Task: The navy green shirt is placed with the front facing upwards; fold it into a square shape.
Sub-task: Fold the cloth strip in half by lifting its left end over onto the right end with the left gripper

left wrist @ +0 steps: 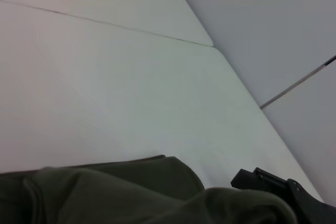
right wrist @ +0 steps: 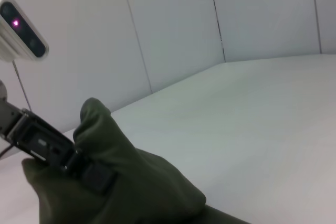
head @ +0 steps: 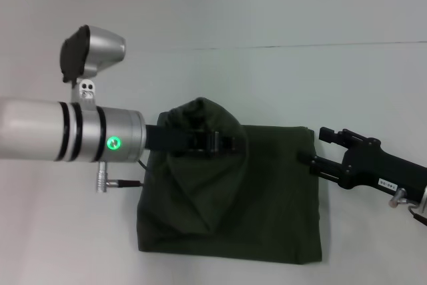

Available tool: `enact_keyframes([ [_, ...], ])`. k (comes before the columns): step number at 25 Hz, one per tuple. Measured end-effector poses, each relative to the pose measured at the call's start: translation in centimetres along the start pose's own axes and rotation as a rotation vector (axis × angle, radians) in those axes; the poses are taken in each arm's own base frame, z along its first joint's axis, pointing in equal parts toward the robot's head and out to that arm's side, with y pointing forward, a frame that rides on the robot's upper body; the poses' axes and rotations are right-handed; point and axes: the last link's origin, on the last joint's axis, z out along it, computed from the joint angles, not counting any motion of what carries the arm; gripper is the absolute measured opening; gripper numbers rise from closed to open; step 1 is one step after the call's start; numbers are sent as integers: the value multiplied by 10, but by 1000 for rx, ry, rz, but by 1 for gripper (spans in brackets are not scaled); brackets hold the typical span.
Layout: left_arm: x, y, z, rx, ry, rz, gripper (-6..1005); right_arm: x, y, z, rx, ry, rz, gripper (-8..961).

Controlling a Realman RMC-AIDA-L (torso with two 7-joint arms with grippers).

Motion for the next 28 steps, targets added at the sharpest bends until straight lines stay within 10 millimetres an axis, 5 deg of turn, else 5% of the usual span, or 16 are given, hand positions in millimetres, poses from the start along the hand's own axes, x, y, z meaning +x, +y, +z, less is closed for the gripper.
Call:
enact_keyframes([
  [11, -9, 7, 22, -91, -31, -40, 212, -1, -8, -14, 45, -17, 7, 795],
  [16, -9, 9, 21, -111, -21, -58, 437, 1, -10, -19, 63, -23, 14, 795],
  [19, -8, 14, 23, -132, -17, -68, 675, 1, -11, -22, 73, -29, 18, 795],
  [25, -2, 22, 21, -159, -30, -76, 898, 0, -12, -27, 78, -35, 16, 794],
  [28, 0, 25, 19, -170, -33, -76, 912, 1, -13, -28, 84, -40, 17, 794],
])
